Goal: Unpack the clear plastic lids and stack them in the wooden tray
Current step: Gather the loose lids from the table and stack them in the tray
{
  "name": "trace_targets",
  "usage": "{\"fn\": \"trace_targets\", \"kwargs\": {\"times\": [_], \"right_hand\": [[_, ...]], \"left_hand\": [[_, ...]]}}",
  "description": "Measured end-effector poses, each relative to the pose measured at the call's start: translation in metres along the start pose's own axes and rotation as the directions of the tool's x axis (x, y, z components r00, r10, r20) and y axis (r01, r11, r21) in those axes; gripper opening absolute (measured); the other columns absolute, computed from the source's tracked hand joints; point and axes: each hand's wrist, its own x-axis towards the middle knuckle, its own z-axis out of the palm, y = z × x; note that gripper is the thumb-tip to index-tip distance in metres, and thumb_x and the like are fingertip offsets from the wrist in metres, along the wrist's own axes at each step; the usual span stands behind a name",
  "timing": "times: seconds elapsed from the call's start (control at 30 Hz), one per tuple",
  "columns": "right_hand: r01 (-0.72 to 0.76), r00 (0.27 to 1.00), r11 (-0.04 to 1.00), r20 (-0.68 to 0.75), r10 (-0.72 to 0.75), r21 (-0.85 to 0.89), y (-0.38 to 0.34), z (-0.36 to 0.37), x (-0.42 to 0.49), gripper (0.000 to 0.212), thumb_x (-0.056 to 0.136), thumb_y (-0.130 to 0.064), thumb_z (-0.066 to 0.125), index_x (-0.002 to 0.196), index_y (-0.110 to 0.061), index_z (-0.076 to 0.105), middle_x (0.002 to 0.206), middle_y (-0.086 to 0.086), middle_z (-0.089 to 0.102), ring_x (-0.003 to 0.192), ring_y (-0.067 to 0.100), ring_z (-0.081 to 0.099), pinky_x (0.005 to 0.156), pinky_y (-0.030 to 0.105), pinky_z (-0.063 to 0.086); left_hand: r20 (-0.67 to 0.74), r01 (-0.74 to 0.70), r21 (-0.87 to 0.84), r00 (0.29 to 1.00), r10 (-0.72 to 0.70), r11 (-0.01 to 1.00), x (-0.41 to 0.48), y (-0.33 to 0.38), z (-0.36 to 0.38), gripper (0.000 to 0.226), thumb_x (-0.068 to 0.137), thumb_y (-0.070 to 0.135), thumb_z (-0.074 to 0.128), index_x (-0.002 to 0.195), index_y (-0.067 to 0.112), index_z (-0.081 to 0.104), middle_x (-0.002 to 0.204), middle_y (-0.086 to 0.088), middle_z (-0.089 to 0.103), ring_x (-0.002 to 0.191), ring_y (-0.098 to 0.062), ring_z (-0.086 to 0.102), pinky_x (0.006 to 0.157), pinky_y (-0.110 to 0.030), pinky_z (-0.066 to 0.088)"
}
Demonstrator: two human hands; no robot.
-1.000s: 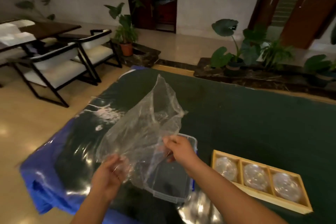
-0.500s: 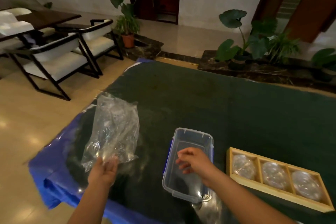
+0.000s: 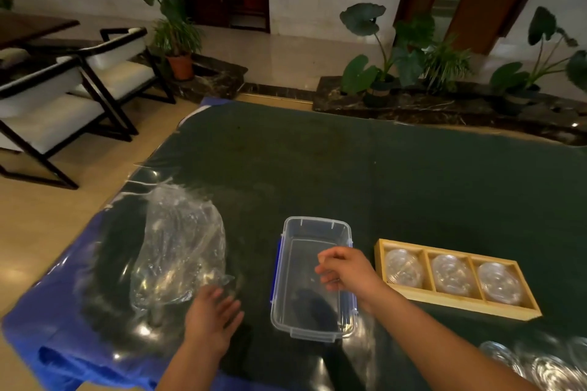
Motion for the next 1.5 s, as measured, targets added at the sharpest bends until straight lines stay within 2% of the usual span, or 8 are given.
{"fn": "trace_targets", "kwargs": {"times": [0.07, 0.2, 0.33, 0.43, 0.63, 1.2, 1.4, 1.5], "right_hand": [[0.002, 1.000, 1.000, -0.012, -0.002, -0.001, -0.001, 0.001, 0.000, 0.012, 0.094, -0.011, 0.063, 0.101, -0.014, 0.073, 0.088, 0.005, 0.079, 0.078, 0.020, 0.076, 0.066, 0.027, 0.061], [0.014, 1.000, 1.000, -0.018, -0.013, 0.024, -0.006, 0.000, -0.002, 0.012, 0.092, -0.009, 0.064, 0.100, -0.013, 0.073, 0.088, 0.006, 0.079, 0.073, 0.018, 0.074, 0.063, 0.025, 0.059], [0.041, 0.999, 0.999, -0.035, -0.041, -0.001, -0.007, -0.007, -0.006, 0.011, 0.091, -0.008, 0.064, 0.093, -0.015, 0.073, 0.088, 0.006, 0.078, 0.073, 0.018, 0.072, 0.063, 0.025, 0.057], [0.082, 0.995, 0.997, -0.057, -0.082, 0.000, -0.008, -0.014, -0.009, 0.014, 0.088, -0.003, 0.064, 0.084, -0.015, 0.070, 0.082, 0.006, 0.074, 0.070, 0.018, 0.066, 0.062, 0.029, 0.053], [0.129, 0.983, 0.990, -0.143, -0.119, 0.063, -0.010, -0.031, -0.028, 0.013, 0.090, 0.000, 0.060, 0.092, -0.010, 0.068, 0.083, 0.009, 0.072, 0.069, 0.017, 0.063, 0.059, 0.024, 0.054], [0.128, 0.909, 0.958, -0.416, -0.010, 0.256, 0.053, -0.108, -0.118, 0.013, 0.092, 0.002, 0.058, 0.101, 0.003, 0.067, 0.085, 0.015, 0.069, 0.070, 0.021, 0.062, 0.061, 0.027, 0.054], [0.114, 0.863, 0.944, -0.501, 0.061, 0.310, 0.111, -0.180, -0.140, 0.010, 0.088, 0.003, 0.065, 0.089, -0.006, 0.069, 0.085, 0.016, 0.073, 0.071, 0.025, 0.067, 0.060, 0.031, 0.057], [0.044, 0.843, 0.959, -0.525, 0.115, 0.282, 0.149, -0.223, -0.152, 0.011, 0.090, -0.001, 0.065, 0.095, -0.009, 0.071, 0.087, 0.014, 0.075, 0.073, 0.024, 0.070, 0.065, 0.033, 0.059]], "left_hand": [[0.064, -0.133, 0.110, 0.990, 0.126, 0.985, -0.003, -0.003, 0.015, 0.030, 0.101, 0.026, 0.053, 0.123, 0.008, 0.060, 0.110, -0.019, 0.063, 0.092, -0.031, 0.064, 0.082, -0.045, 0.052], [0.212, -0.427, 0.461, 0.904, 0.371, 0.778, 0.003, -0.006, 0.034, 0.019, 0.101, 0.021, 0.058, 0.118, 0.016, 0.064, 0.115, -0.012, 0.069, 0.101, -0.027, 0.066, 0.085, -0.039, 0.052], [0.535, -0.648, 0.760, 0.664, 0.523, 0.046, 0.004, -0.009, 0.039, 0.043, 0.099, 0.034, 0.061, 0.140, 0.023, 0.057, 0.136, -0.001, 0.060, 0.102, -0.011, 0.062, 0.092, -0.032, 0.049], [0.675, -0.668, 0.712, 0.567, 0.472, -0.217, -0.002, -0.011, 0.049, 0.056, 0.099, 0.041, 0.056, 0.150, 0.024, 0.046, 0.147, 0.000, 0.051, 0.120, -0.018, 0.059, 0.100, -0.039, 0.049], [0.747, -0.737, 0.638, 0.522, 0.412, -0.222, -0.016, -0.022, 0.075, 0.054, 0.097, 0.040, 0.058, 0.148, 0.028, 0.046, 0.140, 0.000, 0.055, 0.116, -0.020, 0.062, 0.090, -0.037, 0.051], [0.890, -0.888, 0.446, 0.426, 0.165, -0.112, -0.058, -0.110, 0.131, 0.046, 0.096, 0.032, 0.066, 0.140, 0.025, 0.055, 0.137, -0.001, 0.063, 0.125, -0.018, 0.059, 0.108, -0.037, 0.044], [0.878, -0.872, 0.470, 0.478, -0.029, -0.136, -0.080, -0.196, 0.156, 0.037, 0.093, 0.028, 0.069, 0.130, 0.023, 0.065, 0.120, -0.004, 0.068, 0.095, -0.010, 0.062, 0.091, -0.029, 0.052], [0.800, -0.802, 0.580, 0.594, -0.085, -0.147, -0.085, -0.245, 0.172, 0.050, 0.094, 0.032, 0.068, 0.141, 0.019, 0.057, 0.135, -0.009, 0.064, 0.112, -0.017, 0.064, 0.099, -0.028, 0.048]]}}
